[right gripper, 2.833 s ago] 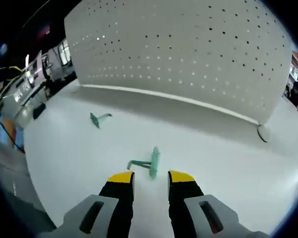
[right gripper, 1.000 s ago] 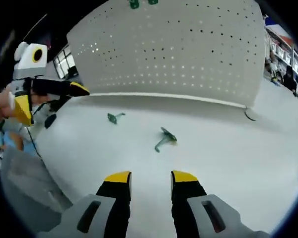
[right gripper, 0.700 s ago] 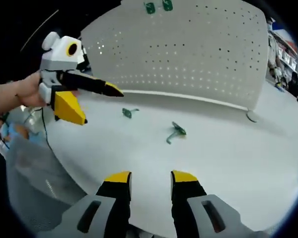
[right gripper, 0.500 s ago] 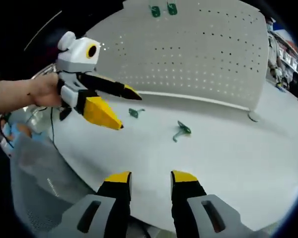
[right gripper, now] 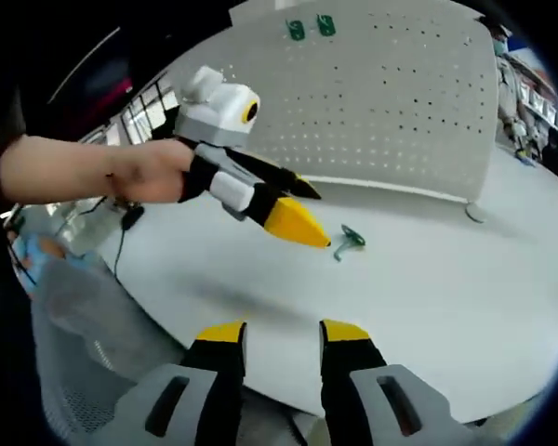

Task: Insert the hook assembly into the mounting plate slot until the hook locks in place.

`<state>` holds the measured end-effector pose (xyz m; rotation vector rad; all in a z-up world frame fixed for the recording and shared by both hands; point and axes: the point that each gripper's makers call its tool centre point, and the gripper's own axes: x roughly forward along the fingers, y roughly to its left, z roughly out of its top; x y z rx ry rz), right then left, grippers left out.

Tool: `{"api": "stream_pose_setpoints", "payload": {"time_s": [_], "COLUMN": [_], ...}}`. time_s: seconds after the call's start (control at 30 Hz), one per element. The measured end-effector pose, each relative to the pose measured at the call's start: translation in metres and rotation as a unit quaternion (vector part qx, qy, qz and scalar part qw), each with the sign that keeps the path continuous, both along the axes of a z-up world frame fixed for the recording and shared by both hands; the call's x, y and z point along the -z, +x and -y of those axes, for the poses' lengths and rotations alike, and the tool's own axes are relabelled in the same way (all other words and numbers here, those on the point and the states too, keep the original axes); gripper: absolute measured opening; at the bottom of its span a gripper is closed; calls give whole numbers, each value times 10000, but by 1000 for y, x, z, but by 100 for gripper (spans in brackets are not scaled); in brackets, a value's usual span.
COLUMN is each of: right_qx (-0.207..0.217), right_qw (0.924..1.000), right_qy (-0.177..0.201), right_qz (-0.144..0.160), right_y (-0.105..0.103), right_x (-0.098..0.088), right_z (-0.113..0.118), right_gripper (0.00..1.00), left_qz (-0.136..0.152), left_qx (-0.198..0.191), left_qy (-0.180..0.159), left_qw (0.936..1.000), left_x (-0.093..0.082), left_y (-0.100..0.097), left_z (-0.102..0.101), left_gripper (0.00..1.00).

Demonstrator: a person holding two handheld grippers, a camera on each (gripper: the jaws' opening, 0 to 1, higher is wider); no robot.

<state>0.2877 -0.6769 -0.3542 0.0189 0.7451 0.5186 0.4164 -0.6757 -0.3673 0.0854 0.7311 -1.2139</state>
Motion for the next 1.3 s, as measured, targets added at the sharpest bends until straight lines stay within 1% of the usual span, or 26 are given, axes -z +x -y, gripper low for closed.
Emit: {"api": "stream_pose_setpoints", "payload": {"time_s": [0.07,0.1,0.17,0.27,0.33,0.4,0.5,0.53,0.57,0.63,0.73,0.77,0.8,0.83,0.9,1.0,1.03,1.1,1.13,1.17,1.2,1.23,1.27,1.3], "right_qx": [116,182,383,500,496,507,647,688,712,719,684,678,695,742,831,835,849,866,870,872,867,856,828,811], "right_qw": [9999,9998,9991,9985,9986,9985,9974,9971,9969,9969,9972,9973,9971,9965,9955,9957,9955,9952,9951,9951,9950,9951,9954,9955], "right_qy": [54,93,183,189,182,219,275,287,288,280,270,276,316,383,454,411,429,455,457,463,485,495,483,479], "right_qz": [-36,-89,36,77,92,59,142,155,170,169,93,61,-12,-49,-23,-6,-19,-53,-67,-76,-73,-64,-54,-66], "right_y": [0,0,5,8,10,11,14,15,15,15,12,11,9,8,9,10,10,11,11,11,12,13,13,13], "right_x": [0,-2,-10,-17,-18,-20,-25,-27,-27,-26,-20,-19,-17,-18,-21,-21,-21,-19,-18,-18,-19,-20,-20,-19], "right_z": [5,8,15,23,25,26,31,32,32,32,30,29,29,29,30,31,31,30,30,30,29,28,27,26], "right_gripper": [30,30,30,30,30,30,30,30,30,30,30,30,30,29,29,29,29,29,29,29,29,29,29,29], "left_qz": [-36,-74,-59,7,-11,66,196,242,322,345,427,472,457,426,419,565,578,699,691,861,921,984,968,928], "left_qx": [16,45,100,231,237,328,422,448,516,566,643,704,754,786,854,1025,1051,1142,1183,1568,1660,1724,1652,1641], "left_qy": [28,64,102,133,152,201,300,308,313,311,381,373,333,318,408,487,518,651,682,797,883,1006,930,935], "left_qw": [10000,9999,9999,9996,9996,9992,9985,9982,9977,9973,9963,9957,9956,9955,9946,9919,9914,9889,9882,9806,9778,9749,9771,9776], "left_x": [6,12,15,20,25,26,27,27,26,26,27,27,27,29,33,34,35,38,39,40,42,44,43,44], "left_y": [-1,-1,-1,1,3,4,5,6,7,9,12,13,12,12,12,12,12,14,13,8,7,6,5,5], "left_z": [7,10,12,16,19,20,19,19,19,21,24,25,27,28,27,26,26,23,23,21,20,17,20,19], "left_gripper": [80,80,77,69,70,70,70,68,64,59,56,55,53,51,46,40,36,29,22,14,7,5,5,5]}}
